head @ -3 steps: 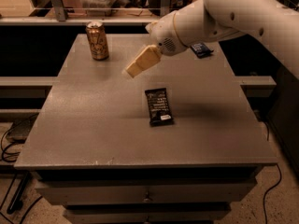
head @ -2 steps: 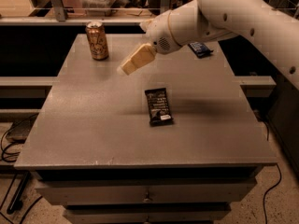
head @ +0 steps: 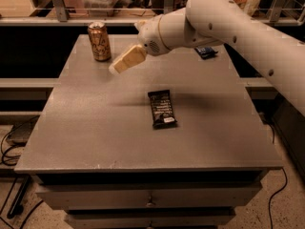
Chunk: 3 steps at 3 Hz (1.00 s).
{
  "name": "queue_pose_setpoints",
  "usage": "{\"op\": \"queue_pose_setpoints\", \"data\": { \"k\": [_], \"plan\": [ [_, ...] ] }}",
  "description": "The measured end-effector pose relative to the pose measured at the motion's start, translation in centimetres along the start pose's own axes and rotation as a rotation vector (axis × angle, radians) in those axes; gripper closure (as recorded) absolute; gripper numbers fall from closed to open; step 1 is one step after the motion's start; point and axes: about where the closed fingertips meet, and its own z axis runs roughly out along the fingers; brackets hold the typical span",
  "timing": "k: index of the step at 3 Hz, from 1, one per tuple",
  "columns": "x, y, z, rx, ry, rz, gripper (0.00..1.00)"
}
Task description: Pick orange can
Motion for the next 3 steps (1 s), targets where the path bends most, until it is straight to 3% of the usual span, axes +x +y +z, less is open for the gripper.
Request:
{"op": "queue_pose_setpoints", "data": {
  "k": [2,3],
  "plan": [
    [0.8,-3.0,3.7,0.046,-0.061,0.047,0.00],
    [0.6,-3.9,6.1,0.033,-0.093,0.066,0.00]
  ]
}}
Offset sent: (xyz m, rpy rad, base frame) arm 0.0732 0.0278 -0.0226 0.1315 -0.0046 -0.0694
